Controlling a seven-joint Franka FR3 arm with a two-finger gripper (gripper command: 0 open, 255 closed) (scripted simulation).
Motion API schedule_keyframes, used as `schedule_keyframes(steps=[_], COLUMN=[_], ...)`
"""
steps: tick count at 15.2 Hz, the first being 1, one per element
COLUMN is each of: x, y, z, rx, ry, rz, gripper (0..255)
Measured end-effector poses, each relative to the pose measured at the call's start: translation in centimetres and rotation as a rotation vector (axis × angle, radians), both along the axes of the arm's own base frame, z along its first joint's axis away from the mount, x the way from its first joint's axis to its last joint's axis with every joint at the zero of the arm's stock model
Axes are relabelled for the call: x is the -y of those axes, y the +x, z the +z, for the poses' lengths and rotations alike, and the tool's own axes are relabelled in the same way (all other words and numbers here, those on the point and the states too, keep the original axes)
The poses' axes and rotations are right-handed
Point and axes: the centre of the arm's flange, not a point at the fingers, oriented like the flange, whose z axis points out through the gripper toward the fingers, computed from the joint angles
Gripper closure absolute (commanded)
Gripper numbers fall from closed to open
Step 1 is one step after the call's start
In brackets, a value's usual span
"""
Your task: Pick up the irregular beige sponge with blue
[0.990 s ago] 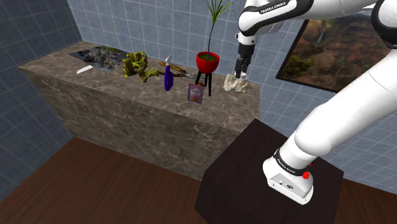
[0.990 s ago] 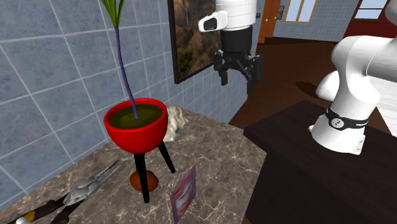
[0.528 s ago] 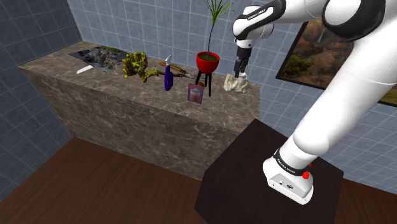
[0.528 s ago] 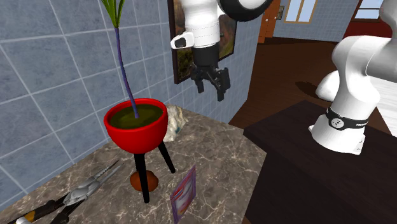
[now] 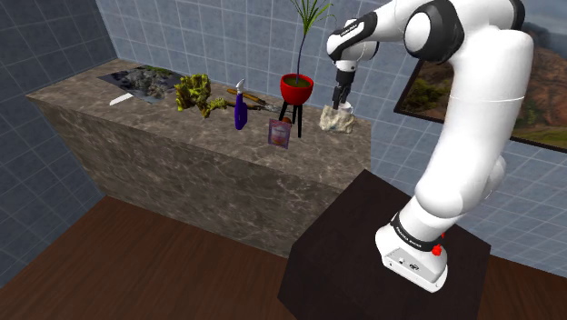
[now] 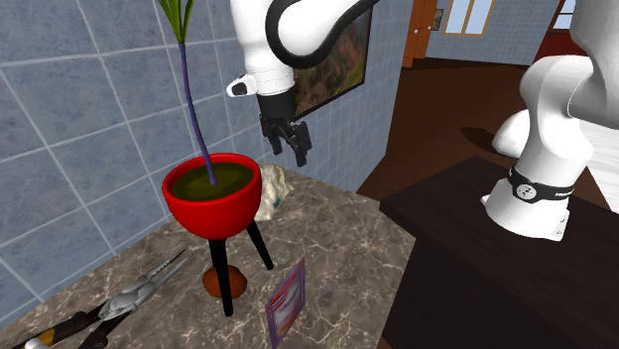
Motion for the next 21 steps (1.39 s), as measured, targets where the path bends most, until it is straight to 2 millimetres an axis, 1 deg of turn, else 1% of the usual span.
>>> schedule_keyframes(steps=[1, 5, 7, 9, 10, 14, 18, 19, 21], x=[1.0, 5.1, 7.3, 9.0, 9.8, 10.3, 10.4, 10.4, 10.3], y=[0.7, 3.2, 4.0, 5.4, 5.7, 6.4, 6.2, 6.2, 6.3], z=[-0.8, -2.8, -3.8, -5.7, -6.0, -7.9, -9.9, -10.1, -10.2], rx=[0.0, 0.002, 0.003, 0.004, 0.004, 0.005, 0.005, 0.005, 0.006], ry=[0.002, 0.009, 0.012, 0.017, 0.018, 0.02, 0.02, 0.02, 0.02], rz=[0.001, 0.005, 0.007, 0.009, 0.01, 0.011, 0.011, 0.011, 0.012], gripper=[0, 0, 0, 0, 0, 0, 0, 255, 255])
